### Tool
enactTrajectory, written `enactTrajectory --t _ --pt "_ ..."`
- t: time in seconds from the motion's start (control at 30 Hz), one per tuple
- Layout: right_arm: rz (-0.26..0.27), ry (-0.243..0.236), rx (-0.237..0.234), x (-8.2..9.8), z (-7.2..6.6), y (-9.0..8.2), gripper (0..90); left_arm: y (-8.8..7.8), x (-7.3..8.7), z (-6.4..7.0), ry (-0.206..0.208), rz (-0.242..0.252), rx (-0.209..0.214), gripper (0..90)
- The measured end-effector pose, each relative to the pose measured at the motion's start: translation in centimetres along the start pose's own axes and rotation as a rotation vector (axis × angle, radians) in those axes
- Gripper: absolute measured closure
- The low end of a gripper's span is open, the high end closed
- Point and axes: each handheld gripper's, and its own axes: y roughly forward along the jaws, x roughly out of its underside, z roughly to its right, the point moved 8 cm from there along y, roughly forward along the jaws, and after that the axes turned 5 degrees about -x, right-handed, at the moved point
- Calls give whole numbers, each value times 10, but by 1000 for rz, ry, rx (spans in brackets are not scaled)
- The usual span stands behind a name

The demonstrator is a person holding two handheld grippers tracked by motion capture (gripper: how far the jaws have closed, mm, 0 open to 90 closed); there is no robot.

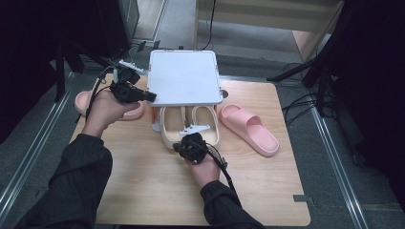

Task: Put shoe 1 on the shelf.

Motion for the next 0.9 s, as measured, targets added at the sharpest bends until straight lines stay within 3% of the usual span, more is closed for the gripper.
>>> enactTrajectory --t 0.07,0.23,0.43,0.57,0.7,0.9 --pt "0 -10 24 -4 1 5 900 0 0 0 1 0 -1 896" --pt "21 5 36 -16 7 15 900 0 0 0 -1 1 1 896" --pt "50 59 43 -33 18 26 900 0 0 0 2 3 2 896" --pt "62 68 55 -38 22 30 900 0 0 0 2 4 4 896" --pt "57 68 41 -36 19 27 900 0 0 0 1 7 7 896" --pt "75 43 22 -28 8 5 900 0 1 0 6 10 7 896"
